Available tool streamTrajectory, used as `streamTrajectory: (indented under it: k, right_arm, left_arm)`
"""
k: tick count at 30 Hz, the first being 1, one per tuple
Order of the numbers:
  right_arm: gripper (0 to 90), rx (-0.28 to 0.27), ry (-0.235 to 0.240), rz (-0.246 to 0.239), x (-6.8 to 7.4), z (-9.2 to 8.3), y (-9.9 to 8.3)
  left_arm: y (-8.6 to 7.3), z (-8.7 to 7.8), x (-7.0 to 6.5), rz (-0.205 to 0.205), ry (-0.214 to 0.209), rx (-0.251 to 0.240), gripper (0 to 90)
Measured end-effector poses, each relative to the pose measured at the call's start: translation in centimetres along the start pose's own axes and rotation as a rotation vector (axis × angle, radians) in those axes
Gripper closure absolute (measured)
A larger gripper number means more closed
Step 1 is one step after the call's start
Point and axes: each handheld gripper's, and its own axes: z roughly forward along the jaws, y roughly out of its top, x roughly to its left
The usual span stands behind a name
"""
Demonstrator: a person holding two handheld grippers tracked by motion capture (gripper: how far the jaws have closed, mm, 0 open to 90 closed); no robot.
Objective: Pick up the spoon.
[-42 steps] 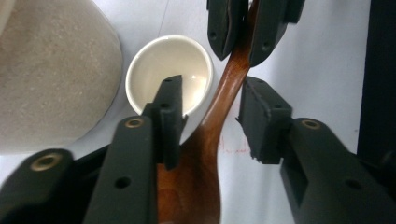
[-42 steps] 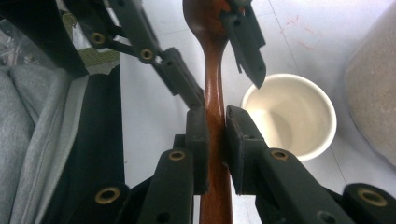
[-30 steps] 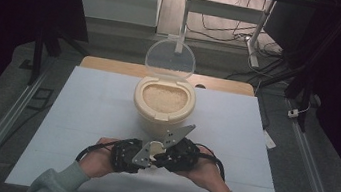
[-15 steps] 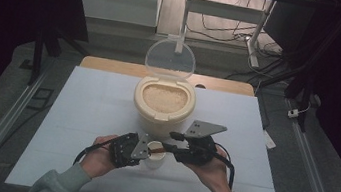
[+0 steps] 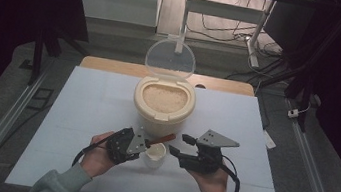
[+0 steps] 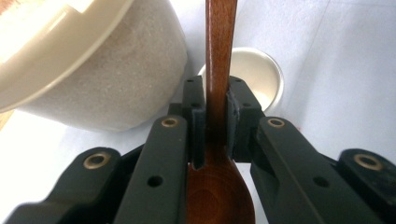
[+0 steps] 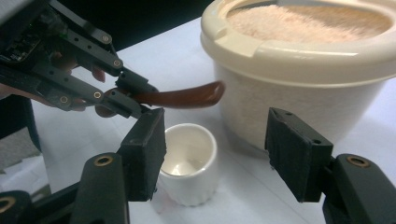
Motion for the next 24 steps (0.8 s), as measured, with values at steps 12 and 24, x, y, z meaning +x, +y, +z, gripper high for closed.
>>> streamTrajectory:
  k: [12,24]
  right_arm:
    - [45.5,-0.074,0.023,0.064,1.0,2.0,-0.5]
    - [63.3,-0.145,0.078,0.121,1.2,2.3,-0.4]
  left_arm:
    - [0.3,0.1,-0.7,-0.004,0.014,-0.028,79.1]
    - [0.3,0.0,-1.0,0.014,0.027,-0.040,79.2]
